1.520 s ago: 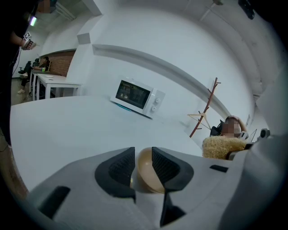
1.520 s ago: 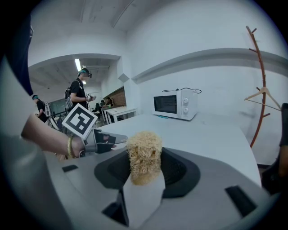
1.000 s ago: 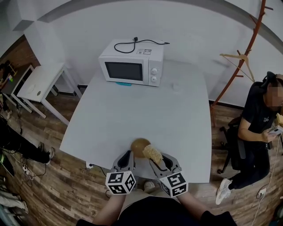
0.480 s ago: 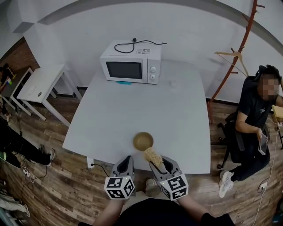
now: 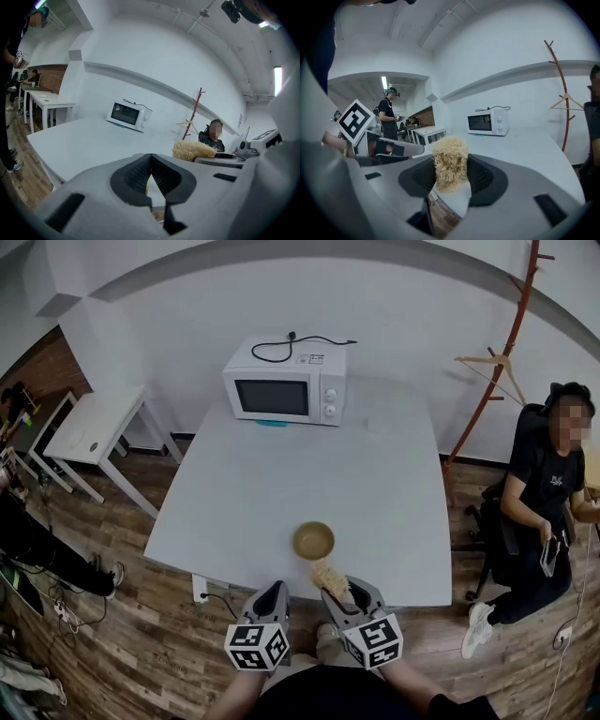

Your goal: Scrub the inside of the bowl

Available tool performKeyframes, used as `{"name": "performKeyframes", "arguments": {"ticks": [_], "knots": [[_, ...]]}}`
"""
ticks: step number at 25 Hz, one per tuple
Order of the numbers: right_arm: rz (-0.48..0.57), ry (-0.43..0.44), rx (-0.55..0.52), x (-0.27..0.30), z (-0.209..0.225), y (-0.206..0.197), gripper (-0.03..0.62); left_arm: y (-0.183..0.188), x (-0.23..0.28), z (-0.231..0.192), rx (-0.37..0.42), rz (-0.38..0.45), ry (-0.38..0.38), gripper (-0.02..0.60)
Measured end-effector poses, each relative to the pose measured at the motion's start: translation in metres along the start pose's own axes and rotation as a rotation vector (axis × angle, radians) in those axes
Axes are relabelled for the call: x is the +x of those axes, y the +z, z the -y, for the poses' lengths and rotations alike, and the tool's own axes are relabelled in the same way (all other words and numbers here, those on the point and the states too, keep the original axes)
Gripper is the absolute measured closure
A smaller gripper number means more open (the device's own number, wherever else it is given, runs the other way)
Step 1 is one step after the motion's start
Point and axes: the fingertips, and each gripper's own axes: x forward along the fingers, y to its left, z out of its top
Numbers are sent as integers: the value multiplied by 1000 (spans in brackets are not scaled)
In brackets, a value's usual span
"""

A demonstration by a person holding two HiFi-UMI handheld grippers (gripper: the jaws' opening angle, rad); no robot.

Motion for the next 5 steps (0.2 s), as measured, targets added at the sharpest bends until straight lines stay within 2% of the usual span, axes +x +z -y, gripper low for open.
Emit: {"name": "performKeyframes", "arguments": {"ticks": [5], "knots": [[7, -4, -7, 0, -5, -1, 416, 0, -4, -1, -5, 1, -9, 563]]}}
